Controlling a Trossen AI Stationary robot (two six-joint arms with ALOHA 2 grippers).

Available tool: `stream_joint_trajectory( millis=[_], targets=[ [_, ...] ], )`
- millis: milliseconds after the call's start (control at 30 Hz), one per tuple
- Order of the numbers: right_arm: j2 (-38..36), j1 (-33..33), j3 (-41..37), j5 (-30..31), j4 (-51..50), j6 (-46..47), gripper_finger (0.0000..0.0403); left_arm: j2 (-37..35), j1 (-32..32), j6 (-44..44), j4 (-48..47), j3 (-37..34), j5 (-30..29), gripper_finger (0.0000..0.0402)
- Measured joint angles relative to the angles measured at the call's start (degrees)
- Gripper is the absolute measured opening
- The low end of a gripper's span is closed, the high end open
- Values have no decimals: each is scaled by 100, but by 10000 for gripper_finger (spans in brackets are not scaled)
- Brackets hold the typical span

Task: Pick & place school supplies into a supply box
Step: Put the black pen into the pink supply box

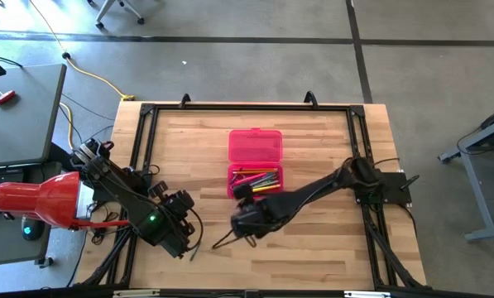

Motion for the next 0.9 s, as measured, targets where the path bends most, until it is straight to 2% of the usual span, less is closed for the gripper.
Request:
stream_joint_trajectory(
  millis=[67, 133, 267, 400, 533, 667, 900],
  targets=[
    [-212, -109, -97, 372, -222, 207, 22, 0, 0, -20, 11, 0, -2, 95],
    [-411, -303, -406, 460, -40, 479, 20, 0, 0, -101, 23, 0, -12, 95],
    [-778, -807, -1510, -34, 843, 905, 14, 0, -4, -127, 50, 0, -13, 95],
    [-1117, -1174, -2823, -666, 2629, 1068, 15, 0, -4, -124, 182, 0, -204, 95],
    [-1218, -1397, -3793, -821, 4348, 1082, 17, 0, -2, -14, 311, 0, -379, 95],
    [-1224, -1534, -4295, -799, 5256, 1119, 20, 0, -2, 28, 334, 0, -404, 95],
    [-1224, -1564, -4378, -812, 5431, 1069, 56, 0, -2, 28, 336, 0, -400, 95]
  ],
)
